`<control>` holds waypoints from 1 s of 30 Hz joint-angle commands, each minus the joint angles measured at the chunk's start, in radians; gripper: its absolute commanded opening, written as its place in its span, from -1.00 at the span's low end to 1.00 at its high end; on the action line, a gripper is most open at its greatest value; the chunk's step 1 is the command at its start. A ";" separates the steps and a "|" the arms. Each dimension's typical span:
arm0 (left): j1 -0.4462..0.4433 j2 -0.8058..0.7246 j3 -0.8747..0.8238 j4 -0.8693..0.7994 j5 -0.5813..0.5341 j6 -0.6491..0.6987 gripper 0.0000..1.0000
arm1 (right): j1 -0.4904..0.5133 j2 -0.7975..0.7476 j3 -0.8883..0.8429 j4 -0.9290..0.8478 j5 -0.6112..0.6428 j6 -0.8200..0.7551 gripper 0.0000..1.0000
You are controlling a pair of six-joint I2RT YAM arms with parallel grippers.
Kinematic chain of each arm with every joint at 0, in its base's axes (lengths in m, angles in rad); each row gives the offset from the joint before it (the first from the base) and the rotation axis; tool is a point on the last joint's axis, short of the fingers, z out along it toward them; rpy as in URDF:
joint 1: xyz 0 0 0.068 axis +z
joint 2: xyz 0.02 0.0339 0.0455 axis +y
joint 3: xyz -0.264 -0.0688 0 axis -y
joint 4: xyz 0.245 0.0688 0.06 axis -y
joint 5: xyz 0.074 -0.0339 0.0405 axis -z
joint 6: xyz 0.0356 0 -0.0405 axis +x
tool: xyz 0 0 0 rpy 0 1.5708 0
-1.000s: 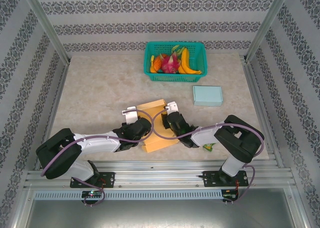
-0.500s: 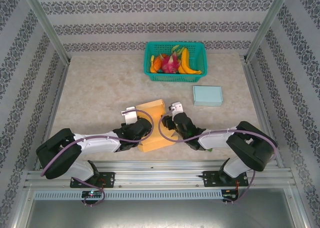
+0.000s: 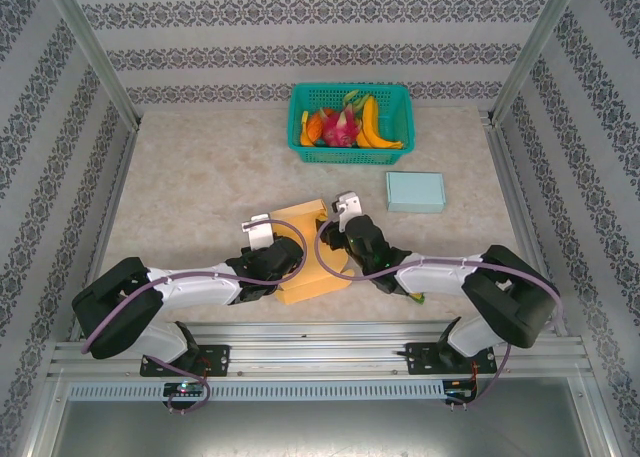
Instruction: Fold the paper box
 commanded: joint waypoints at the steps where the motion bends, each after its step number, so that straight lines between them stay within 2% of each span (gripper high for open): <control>1: -0.002 -0.015 -0.003 -0.017 -0.018 -0.008 -1.00 | 0.002 0.041 0.041 0.036 0.043 -0.039 0.06; 4: -0.004 -0.014 -0.002 -0.020 -0.020 -0.009 -1.00 | 0.005 0.068 0.067 0.026 0.092 -0.060 -0.10; 7: -0.003 -0.015 -0.003 -0.028 -0.032 -0.011 -1.00 | 0.009 0.079 0.058 0.044 0.181 -0.067 -0.41; 9: -0.004 -0.010 0.000 -0.038 -0.047 -0.015 -1.00 | 0.008 0.079 0.042 0.057 0.227 -0.056 -0.55; 14: -0.003 0.013 0.015 -0.054 -0.069 -0.022 -1.00 | 0.015 0.085 0.045 0.020 0.372 -0.027 -0.56; 17: -0.003 0.028 0.023 -0.053 -0.076 -0.022 -1.00 | 0.020 0.087 0.041 0.022 0.385 -0.025 -0.40; 19: -0.003 0.038 0.025 -0.045 -0.079 -0.016 -1.00 | 0.020 0.073 0.026 0.033 0.301 -0.023 -0.14; 22: -0.004 0.048 0.025 -0.033 -0.095 0.003 -1.00 | 0.020 0.020 -0.006 0.003 0.176 0.013 0.06; 25: -0.001 0.051 0.013 -0.002 -0.115 0.026 -1.00 | 0.022 -0.073 -0.065 -0.038 0.093 0.047 0.18; 30: 0.007 0.066 0.004 0.060 -0.123 0.071 -1.00 | 0.026 -0.275 -0.146 -0.180 -0.004 0.073 0.21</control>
